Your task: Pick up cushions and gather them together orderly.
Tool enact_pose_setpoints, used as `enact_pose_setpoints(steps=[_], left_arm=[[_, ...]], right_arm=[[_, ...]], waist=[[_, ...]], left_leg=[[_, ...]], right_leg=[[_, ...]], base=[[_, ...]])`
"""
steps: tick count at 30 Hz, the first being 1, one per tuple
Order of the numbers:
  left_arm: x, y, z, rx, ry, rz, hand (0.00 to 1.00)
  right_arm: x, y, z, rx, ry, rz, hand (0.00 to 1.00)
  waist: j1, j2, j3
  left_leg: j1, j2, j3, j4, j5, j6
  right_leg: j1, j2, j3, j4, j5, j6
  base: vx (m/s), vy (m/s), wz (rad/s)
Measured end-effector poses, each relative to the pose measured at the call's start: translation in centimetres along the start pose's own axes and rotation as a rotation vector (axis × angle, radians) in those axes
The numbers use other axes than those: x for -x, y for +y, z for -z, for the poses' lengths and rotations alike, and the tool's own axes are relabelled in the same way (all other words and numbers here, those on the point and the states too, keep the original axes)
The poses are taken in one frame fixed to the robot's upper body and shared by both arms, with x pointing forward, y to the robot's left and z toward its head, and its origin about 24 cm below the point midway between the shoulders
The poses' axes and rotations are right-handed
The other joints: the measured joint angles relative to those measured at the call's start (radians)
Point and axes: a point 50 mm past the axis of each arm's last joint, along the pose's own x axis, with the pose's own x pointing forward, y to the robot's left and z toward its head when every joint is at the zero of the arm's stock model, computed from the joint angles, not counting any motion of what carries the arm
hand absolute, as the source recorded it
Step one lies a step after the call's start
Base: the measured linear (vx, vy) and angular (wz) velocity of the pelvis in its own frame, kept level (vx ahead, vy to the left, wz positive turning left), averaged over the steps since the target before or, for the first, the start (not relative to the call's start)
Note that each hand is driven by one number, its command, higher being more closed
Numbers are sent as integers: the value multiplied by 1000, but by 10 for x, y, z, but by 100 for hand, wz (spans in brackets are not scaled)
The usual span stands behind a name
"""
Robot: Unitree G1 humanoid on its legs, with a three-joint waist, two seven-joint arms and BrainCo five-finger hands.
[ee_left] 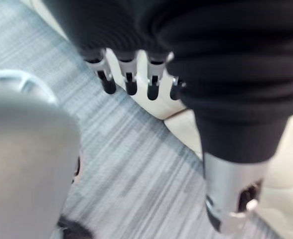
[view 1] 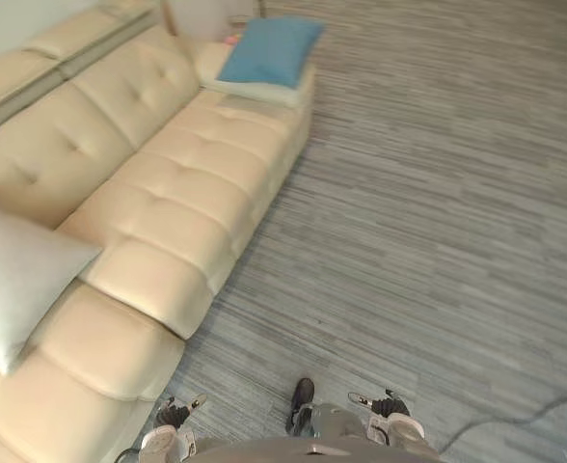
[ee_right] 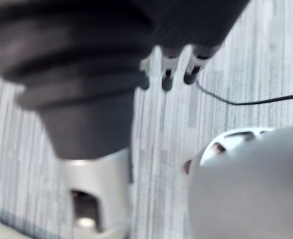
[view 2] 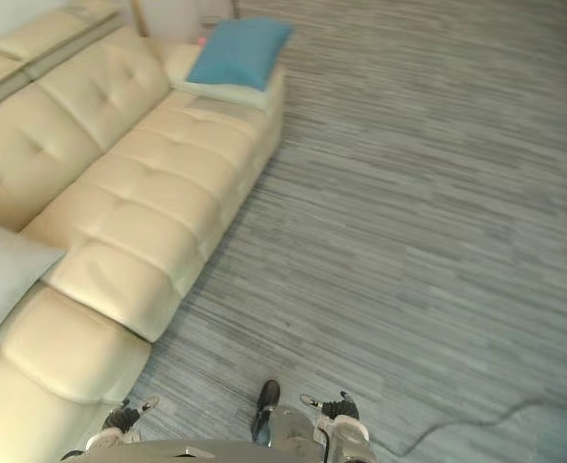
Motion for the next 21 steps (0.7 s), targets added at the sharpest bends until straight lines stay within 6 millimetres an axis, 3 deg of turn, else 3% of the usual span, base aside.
enact_pose_setpoints(steps=[2,4,7,10,11,12,13,14,15,17,18,19,20,21], left_arm=[[0,-2,-2,-4,-9,9,0],[1,-7,-9,17,-44,18,0],[1,-12,-15,36,-67,26,0],[1,-14,-18,40,-78,31,0],[2,-17,-15,41,-70,36,0],[2,-20,-12,45,-55,41,0],[2,-16,-16,68,-74,32,0],[-2,-6,-25,64,-95,5,0],[-1,-3,-20,67,-79,-4,0],[-1,4,-16,59,-71,-26,0],[-2,6,-17,52,-70,-30,0],[-2,11,-17,40,-72,-40,0],[-2,14,-15,9,-63,-45,0],[-2,15,-15,-1,-62,-45,0]], right_arm=[[0,6,-6,6,-18,-17,0],[1,9,-1,-16,3,-23,0],[1,7,-1,-22,4,-18,0],[3,5,3,-30,7,-12,0],[2,2,2,-26,6,-6,0],[1,-3,0,-18,2,5,0],[0,4,-4,-22,-2,-10,0],[0,11,-2,-30,15,-27,0],[1,10,5,-36,37,-21,0],[5,6,20,-33,76,-14,0],[6,9,23,-35,85,-19,0],[6,10,21,-48,79,-27,0],[5,10,19,-49,71,-29,0],[5,10,19,-49,71,-28,0]], waist=[[0,9,0],[20,-6,9],[30,-4,22],[46,-5,20],[64,19,5],[79,58,-10],[92,29,-4],[81,0,-1],[82,-34,-16],[80,-75,-49],[75,-86,-46],[64,-93,-39],[53,-90,-26],[51,-83,-16]], left_leg=[[-85,-38,-99,87,-26,-2],[-182,-143,-174,-28,-53,10],[-237,-166,-207,-253,-48,8],[-263,-205,-250,-533,26,-15],[-283,-197,-273,-604,27,-17],[-304,-168,-297,-626,27,-7],[-337,-190,-335,-564,93,14],[-362,-217,-346,-487,112,32],[-348,-231,-336,-476,111,34],[-303,-299,-296,-481,96,41],[-282,-313,-288,-484,81,43],[-248,-332,-286,-488,61,57],[-168,-348,-293,-499,30,80],[-137,-356,-297,-508,21,85]], right_leg=[[30,40,69,-50,-1,-3],[93,54,148,-191,8,11],[134,56,173,-236,18,25],[170,76,251,-291,16,29],[187,110,304,-349,-11,67],[175,154,325,-297,-12,51],[111,139,386,-102,-47,36],[111,107,401,-42,-128,29],[98,79,405,-20,-149,37],[48,29,449,235,-222,184],[23,20,458,339,-223,231],[-13,10,466,472,-170,293],[-44,-22,417,619,-50,302],[-49,-42,377,666,-38,276]], base=[[99,-17,-136],[162,9,-124],[149,54,-96],[152,91,-69],[195,121,-103],[227,123,-120],[325,157,-88],[399,237,-78],[436,272,-55],[439,262,-43],[351,151,-3],[441,168,10],[435,153,14],[522,161,27]])
